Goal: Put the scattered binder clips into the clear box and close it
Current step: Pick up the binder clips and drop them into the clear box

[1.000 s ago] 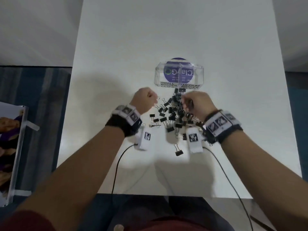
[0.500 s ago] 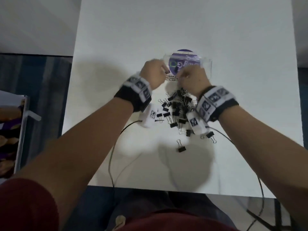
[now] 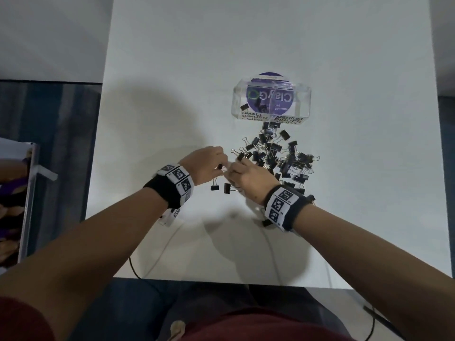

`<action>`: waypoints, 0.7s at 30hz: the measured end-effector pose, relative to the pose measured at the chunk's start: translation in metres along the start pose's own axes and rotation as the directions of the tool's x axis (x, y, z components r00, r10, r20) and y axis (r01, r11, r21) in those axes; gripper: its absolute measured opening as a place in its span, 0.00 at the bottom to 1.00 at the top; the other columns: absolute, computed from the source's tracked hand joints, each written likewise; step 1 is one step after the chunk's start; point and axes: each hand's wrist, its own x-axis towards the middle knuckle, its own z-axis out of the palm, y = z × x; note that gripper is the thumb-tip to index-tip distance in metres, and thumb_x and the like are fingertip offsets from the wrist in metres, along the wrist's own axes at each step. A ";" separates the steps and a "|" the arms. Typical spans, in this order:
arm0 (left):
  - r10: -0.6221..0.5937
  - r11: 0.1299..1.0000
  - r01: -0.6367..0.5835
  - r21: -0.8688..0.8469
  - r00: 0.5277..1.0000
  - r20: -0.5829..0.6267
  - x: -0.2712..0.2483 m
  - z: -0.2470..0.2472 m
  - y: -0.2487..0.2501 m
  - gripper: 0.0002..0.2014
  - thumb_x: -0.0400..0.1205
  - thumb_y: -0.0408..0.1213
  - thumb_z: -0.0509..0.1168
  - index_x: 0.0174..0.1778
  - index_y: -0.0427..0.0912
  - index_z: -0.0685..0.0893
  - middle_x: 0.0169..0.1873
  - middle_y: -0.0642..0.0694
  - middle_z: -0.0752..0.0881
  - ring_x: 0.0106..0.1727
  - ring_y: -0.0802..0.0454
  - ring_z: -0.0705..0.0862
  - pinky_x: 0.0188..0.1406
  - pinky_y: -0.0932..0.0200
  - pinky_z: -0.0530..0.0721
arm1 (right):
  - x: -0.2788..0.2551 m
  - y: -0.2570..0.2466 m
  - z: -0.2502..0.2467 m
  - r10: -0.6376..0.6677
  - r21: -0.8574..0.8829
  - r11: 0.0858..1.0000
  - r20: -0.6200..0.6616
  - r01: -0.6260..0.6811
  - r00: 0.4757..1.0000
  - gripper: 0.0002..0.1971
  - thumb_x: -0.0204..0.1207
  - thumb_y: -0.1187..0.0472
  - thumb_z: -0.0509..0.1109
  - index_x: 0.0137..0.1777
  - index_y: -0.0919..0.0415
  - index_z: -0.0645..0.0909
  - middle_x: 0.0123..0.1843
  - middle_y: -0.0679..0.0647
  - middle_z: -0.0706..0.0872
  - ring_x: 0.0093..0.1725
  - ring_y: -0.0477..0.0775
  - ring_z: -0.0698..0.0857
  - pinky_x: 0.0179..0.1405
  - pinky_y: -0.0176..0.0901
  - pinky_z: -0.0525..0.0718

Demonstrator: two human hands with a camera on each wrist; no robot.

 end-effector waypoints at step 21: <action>-0.451 0.868 0.380 -0.319 0.872 -0.188 0.032 0.019 0.063 0.25 0.74 0.51 0.71 0.61 0.42 0.76 0.54 0.43 0.81 0.52 0.45 0.81 0.50 0.53 0.77 | -0.012 0.039 -0.066 0.785 0.857 0.184 0.166 -0.481 0.597 0.01 0.72 0.65 0.69 0.40 0.62 0.81 0.29 0.48 0.81 0.24 0.44 0.77 0.25 0.37 0.76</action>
